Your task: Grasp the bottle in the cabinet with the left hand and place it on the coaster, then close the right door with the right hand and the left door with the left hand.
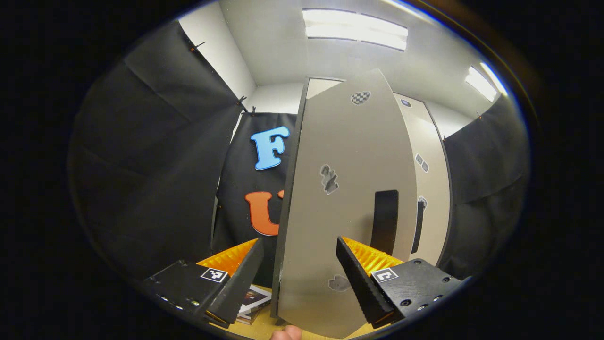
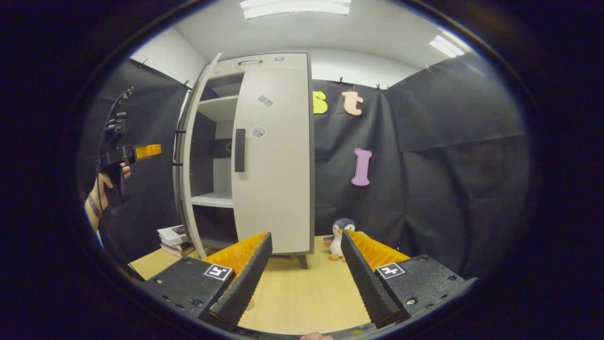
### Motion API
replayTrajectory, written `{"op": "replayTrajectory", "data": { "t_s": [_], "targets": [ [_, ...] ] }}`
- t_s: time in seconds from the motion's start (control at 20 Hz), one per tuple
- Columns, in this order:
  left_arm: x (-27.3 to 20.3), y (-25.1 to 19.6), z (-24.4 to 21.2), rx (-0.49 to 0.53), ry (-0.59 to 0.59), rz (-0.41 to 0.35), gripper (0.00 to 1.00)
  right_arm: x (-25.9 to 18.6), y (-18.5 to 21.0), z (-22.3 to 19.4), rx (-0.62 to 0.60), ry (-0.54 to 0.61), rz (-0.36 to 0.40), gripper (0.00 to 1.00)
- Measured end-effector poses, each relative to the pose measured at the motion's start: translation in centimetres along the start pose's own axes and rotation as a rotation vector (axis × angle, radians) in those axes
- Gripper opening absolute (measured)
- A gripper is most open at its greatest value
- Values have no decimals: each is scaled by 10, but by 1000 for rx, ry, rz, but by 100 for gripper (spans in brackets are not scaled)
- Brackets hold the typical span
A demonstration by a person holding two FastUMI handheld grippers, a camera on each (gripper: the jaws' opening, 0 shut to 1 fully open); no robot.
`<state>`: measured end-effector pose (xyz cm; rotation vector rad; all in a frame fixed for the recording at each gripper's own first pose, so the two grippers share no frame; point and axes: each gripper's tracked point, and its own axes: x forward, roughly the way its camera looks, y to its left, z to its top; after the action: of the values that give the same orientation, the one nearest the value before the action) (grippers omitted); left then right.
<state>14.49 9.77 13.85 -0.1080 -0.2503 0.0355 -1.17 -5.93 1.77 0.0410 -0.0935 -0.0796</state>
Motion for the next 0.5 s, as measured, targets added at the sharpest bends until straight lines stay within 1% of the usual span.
{"op": "replayTrajectory", "data": {
  "t_s": [0.05,0.1,0.25,0.35,0.4,0.5],
  "targets": [
    [-3,3,1,-3,3,10,99,2,2,-1,2,3,6,96],
    [-7,4,2,-5,6,14,99,3,4,-1,3,4,10,96],
    [-21,7,7,16,-2,23,99,5,9,-2,5,6,32,96],
    [-33,9,4,36,16,30,99,8,14,-1,5,4,50,96],
    [-40,6,2,38,26,29,90,10,16,0,2,5,56,96],
    [-53,-3,-1,49,36,19,99,11,20,-2,3,9,72,96]
  ]
}}
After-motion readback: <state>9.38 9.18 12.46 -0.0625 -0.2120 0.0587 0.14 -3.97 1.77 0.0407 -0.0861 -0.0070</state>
